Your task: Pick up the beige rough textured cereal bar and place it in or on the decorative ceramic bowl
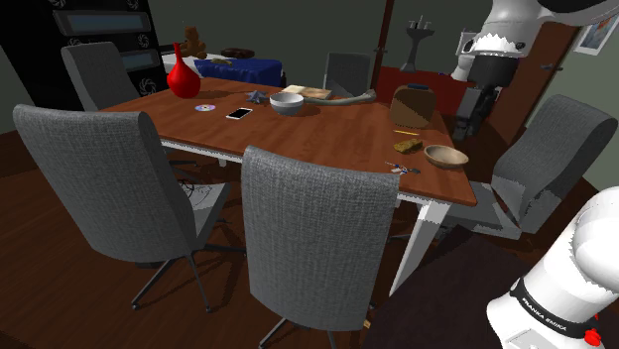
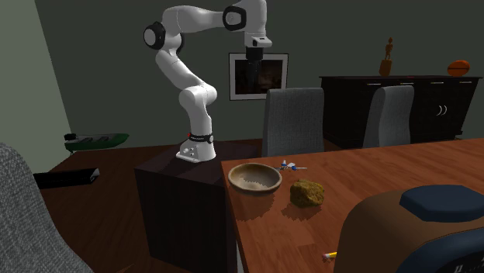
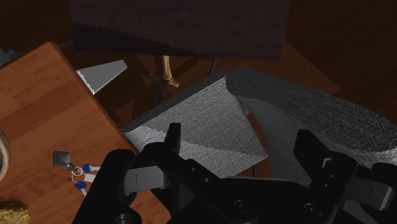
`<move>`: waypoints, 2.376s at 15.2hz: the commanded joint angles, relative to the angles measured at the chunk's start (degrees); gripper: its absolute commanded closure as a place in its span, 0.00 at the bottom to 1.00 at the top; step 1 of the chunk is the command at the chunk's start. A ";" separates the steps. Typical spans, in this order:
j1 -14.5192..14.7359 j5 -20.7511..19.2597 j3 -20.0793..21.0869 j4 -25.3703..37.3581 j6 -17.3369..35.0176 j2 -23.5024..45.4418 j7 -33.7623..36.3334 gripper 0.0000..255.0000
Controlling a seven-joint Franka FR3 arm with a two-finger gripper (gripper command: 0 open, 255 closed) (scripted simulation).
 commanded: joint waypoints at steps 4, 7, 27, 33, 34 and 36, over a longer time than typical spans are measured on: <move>-0.50 -4.23 -2.48 -3.29 3.69 -0.13 -5.98 0.00; -1.12 -8.47 -5.18 -5.98 7.97 0.58 -11.80 0.00; -1.59 -26.37 -26.24 -4.00 46.40 27.87 -47.61 0.00; 1.27 -20.40 -32.12 3.12 57.32 41.33 -61.67 0.00; 1.57 -18.34 -32.72 4.54 58.89 43.73 -64.60 0.00; 1.68 -13.40 -33.29 7.62 61.66 48.57 -70.94 0.00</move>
